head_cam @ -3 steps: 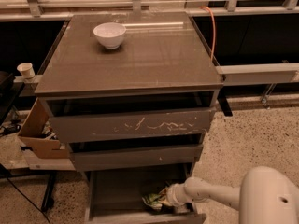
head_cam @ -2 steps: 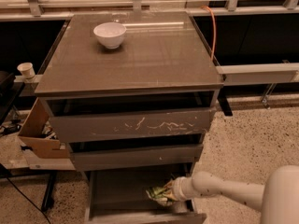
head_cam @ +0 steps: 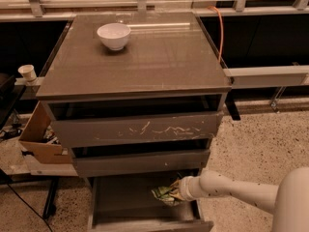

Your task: Pick green jalapeno chip bag from bottom drawer and place on counter

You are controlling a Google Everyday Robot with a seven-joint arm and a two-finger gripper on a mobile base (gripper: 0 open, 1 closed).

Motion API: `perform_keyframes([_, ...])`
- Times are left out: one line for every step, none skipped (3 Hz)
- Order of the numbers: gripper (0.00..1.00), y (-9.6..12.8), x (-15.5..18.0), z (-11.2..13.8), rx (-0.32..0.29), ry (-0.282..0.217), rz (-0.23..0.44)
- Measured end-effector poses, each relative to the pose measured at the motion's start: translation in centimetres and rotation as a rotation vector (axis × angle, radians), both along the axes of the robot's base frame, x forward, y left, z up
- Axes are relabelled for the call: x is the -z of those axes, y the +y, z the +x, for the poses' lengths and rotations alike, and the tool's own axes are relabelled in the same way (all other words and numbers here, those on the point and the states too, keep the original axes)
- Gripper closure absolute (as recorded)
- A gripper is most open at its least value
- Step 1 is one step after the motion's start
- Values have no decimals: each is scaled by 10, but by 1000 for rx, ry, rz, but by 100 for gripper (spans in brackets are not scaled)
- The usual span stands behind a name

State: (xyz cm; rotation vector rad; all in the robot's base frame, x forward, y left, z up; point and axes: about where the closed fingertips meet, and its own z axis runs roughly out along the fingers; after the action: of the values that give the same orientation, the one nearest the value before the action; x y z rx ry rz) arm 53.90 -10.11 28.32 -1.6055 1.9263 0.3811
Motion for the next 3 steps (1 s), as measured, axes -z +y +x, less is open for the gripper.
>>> perform_keyframes([100, 4, -39, 2, -10, -36, 3])
perform_keyframes([100, 11, -115, 1, -5, -125, 3])
perform_keyframes([100, 24, -202, -10, -1, -227, 3])
